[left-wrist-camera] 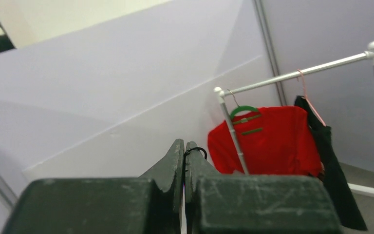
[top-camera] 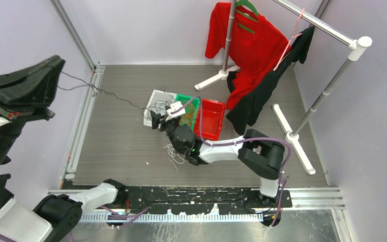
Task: Untangle the cables
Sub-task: Untie the cable.
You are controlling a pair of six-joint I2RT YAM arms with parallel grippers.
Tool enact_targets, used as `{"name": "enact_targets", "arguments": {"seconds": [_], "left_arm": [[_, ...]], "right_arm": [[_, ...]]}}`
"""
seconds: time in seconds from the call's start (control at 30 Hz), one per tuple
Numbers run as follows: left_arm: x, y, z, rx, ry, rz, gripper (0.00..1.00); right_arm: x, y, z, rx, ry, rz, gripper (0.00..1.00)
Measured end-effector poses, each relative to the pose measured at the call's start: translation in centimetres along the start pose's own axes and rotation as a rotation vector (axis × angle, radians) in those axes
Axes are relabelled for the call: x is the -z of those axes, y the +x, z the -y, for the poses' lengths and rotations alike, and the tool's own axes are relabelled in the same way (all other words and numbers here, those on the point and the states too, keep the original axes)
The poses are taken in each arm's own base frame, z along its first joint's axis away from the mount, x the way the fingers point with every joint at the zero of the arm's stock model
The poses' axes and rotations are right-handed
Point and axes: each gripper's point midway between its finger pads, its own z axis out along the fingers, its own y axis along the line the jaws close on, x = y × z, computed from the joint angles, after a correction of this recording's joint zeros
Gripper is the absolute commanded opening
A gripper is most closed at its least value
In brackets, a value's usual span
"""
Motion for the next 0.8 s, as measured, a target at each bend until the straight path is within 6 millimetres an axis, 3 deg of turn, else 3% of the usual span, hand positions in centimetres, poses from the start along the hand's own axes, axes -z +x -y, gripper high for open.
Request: {"name": "enact_targets", "arguments": {"seconds": [0.13, 0.27, 0.57, 0.7, 0.8], "left_arm": [[-0.4, -2.2, -1.7, -0.067, -0.088, 0.077, 0.00], [-0.4, -5.6, -3.5, -0.146, -0.181, 0.193, 0.00], [1.8, -13.2, -6.8, -0.337, -0.415, 0.439, 0.00], [2.3, -15.7, -9.2, -0.440, -0.566, 0.529, 0.00], [2.2, -16.0, -10.4, -0.475, -0.632, 0.542, 0.00]], "right_arm": [[1.5, 2.8, 1.0, 0.017, -0.005, -0.058, 0.67], [3.0, 5.2, 2.3, 0.036, -0.001, -0.115, 0.67], [7.1, 9.1, 5.4, 0.005, 0.023, -0.222, 0.67], [9.0, 11.0, 6.8, -0.010, 0.039, -0.271, 0.66], [10.2, 11.9, 7.8, -0.024, 0.051, -0.297, 0.63]]}}
